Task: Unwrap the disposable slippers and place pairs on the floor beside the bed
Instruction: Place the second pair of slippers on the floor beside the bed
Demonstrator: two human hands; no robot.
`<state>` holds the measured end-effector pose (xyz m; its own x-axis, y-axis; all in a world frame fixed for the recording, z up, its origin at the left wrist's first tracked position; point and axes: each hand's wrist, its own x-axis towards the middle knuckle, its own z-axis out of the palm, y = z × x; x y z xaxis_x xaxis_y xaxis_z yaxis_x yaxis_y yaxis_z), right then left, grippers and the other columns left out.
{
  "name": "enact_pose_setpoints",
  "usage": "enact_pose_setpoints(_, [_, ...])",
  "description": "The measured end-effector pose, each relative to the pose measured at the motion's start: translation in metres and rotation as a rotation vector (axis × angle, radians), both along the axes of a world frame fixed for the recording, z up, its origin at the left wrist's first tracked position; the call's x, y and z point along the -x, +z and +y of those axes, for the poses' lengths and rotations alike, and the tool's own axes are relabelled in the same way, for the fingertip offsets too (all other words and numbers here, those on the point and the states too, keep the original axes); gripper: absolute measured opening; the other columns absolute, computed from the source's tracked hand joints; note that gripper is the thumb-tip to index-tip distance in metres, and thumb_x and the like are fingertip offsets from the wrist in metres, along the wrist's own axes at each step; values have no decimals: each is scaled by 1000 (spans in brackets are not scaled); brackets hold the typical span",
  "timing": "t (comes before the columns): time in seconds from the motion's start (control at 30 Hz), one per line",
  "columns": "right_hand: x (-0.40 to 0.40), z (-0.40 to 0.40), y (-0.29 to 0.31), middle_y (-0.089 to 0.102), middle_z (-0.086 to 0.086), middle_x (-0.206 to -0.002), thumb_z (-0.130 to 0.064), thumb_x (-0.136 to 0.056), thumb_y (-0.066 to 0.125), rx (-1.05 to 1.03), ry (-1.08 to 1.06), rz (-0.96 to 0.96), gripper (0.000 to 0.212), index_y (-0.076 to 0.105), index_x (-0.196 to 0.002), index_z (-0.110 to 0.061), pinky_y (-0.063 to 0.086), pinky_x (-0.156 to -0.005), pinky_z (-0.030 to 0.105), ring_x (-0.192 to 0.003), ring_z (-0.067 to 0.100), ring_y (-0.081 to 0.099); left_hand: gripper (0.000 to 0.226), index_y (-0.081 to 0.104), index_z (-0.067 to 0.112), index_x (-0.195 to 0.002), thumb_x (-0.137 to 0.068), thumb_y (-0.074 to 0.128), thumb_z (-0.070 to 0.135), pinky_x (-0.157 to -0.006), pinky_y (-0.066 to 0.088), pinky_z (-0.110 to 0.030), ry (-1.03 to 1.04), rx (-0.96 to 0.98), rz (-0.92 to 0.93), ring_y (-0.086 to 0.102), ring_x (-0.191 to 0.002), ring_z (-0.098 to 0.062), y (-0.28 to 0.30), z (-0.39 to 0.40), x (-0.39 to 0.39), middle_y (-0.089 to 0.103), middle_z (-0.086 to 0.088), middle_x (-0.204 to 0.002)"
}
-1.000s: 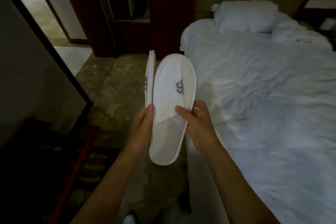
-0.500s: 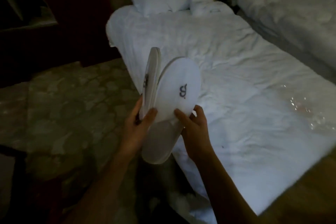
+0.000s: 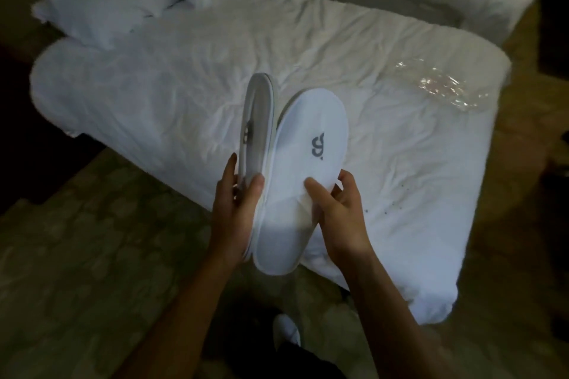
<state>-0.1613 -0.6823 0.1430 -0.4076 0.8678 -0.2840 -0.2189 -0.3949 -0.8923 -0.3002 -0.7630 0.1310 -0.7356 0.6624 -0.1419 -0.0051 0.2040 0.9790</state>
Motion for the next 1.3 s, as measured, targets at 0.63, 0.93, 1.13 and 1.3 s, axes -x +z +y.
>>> enact_pose_setpoints(0.63, [-8,-93,-5,66,-5,-120,-26,-90,66,-4,-835,-246,36,50,-121,-36,54,-94,53,-110,19,65,78,56,35,-122,-57,63,77,-78,51,-21,-898,137,190,62,-102,-8,-9,54,23,64,10,-116])
enact_pose_setpoints(0.93, [-6,-171,-33,68,-3,-116,-21,-90,68,72,-1234,-208,35,53,-120,-28,60,-82,35,-99,10,70,97,52,27,-133,-51,67,78,-87,53,-31,-1135,178,255,63,-109,-18,-37,28,-13,65,3,-124])
enact_pose_setpoints(1.13, [-36,-225,-83,70,-6,-110,-17,-90,68,195,-1458,-192,28,55,-110,-33,58,-68,20,-93,4,70,94,52,28,-127,-49,68,79,-65,37,-6,-1330,210,357,60,-99,-10,-81,-3,-71,62,8,-114])
enact_pose_setpoints(1.3, [-59,-250,-110,67,-7,-111,-19,-90,68,295,-1571,-153,31,53,-112,-33,56,-63,16,-91,1,69,96,46,23,-135,-56,80,66,-66,32,-4,-1432,220,430,50,-100,-6,-107,-21,-114,51,12,-117])
